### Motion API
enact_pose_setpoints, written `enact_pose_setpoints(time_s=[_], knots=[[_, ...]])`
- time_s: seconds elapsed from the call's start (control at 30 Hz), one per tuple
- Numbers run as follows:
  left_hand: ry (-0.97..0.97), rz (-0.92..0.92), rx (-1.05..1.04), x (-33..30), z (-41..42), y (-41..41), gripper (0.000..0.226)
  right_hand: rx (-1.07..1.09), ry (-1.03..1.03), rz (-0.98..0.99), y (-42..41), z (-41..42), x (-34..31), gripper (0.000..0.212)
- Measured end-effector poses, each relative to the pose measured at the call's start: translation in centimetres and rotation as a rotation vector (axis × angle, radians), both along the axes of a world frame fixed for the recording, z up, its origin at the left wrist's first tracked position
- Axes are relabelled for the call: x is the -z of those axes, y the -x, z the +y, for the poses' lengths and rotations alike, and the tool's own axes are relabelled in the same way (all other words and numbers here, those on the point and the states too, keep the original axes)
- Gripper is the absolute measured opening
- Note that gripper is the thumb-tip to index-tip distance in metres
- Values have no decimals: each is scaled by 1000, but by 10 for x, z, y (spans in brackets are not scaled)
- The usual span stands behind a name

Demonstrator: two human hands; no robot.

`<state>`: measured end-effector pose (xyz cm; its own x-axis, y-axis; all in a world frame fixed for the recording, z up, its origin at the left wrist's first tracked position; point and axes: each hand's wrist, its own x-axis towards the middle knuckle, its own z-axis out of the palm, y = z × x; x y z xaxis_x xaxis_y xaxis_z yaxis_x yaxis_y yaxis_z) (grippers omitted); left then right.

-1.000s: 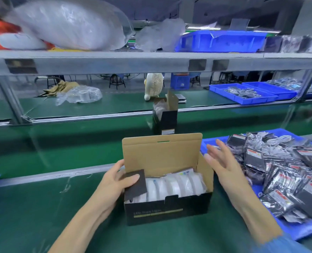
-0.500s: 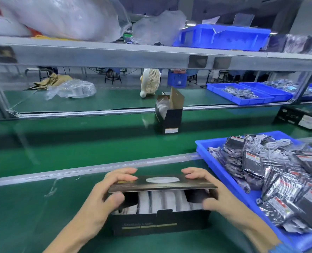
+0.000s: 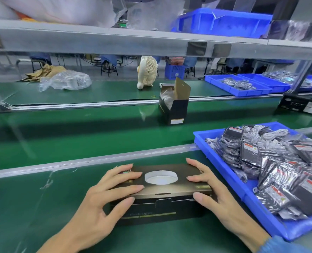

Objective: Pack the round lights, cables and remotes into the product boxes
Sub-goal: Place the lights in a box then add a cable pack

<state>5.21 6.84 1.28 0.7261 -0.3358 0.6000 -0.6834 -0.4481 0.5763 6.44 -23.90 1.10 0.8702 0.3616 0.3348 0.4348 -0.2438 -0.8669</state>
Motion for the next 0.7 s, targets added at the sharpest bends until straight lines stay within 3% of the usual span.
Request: enact_pose_setpoints(time_s=[0.13,0.23,0.5,0.7], knots=[[-62,-130,-33,0,-3,-2,31,156,296,-415,0,-2,3,35],[-65,-234,-32,3,-6,-4,30,230,349,-766,-1,4,10,32],[-314,-389,-27,13,1,-6,36,253,449,-955,6,23,-10,18],[-157,-298,-78,15,-7,-3,29,205,447,-1007,1,68,-5,13]])
